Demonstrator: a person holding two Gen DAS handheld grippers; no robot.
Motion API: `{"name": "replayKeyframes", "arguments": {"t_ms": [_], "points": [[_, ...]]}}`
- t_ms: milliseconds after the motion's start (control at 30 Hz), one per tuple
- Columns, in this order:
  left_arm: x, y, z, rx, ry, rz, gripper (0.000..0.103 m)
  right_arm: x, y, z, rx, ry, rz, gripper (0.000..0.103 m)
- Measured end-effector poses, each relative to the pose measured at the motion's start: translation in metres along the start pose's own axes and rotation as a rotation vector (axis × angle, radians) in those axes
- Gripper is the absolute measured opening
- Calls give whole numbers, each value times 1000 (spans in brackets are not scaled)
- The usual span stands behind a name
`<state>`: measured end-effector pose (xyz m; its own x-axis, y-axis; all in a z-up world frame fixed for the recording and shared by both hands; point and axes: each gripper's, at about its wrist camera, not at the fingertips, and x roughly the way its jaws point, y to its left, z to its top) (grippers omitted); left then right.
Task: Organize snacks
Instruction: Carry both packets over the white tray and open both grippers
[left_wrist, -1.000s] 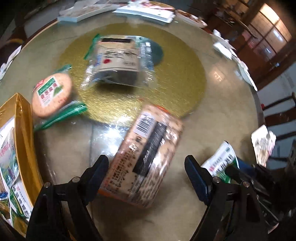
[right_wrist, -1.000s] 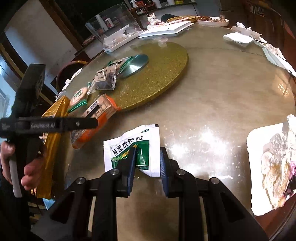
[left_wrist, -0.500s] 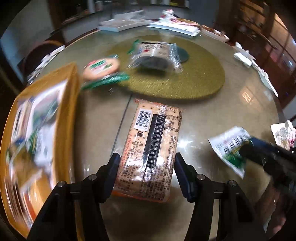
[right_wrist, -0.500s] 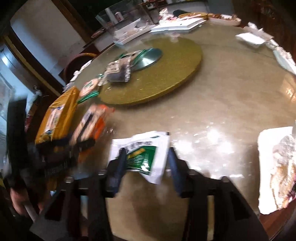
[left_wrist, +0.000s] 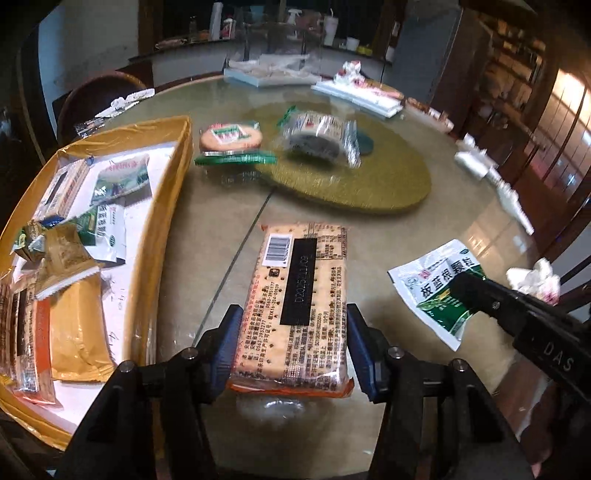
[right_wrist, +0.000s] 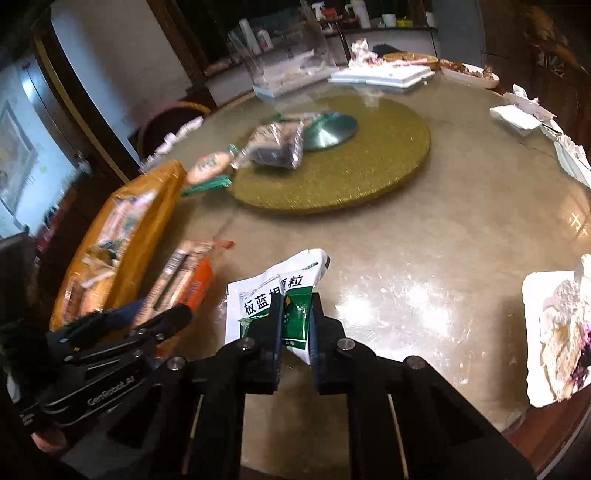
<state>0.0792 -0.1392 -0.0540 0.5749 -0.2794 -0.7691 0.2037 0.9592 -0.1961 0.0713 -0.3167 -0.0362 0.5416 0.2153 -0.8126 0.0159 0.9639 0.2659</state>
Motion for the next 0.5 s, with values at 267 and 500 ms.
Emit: {"name": "replayKeyframes", "arguments": {"t_ms": [267, 500], "points": [[-69, 40, 10, -120, -118, -79, 53, -14, 43, 14, -35, -68, 110, 13], [-104, 128, 16, -272, -186, 45, 53, 21, 121, 37, -147, -12, 238, 13]]}}
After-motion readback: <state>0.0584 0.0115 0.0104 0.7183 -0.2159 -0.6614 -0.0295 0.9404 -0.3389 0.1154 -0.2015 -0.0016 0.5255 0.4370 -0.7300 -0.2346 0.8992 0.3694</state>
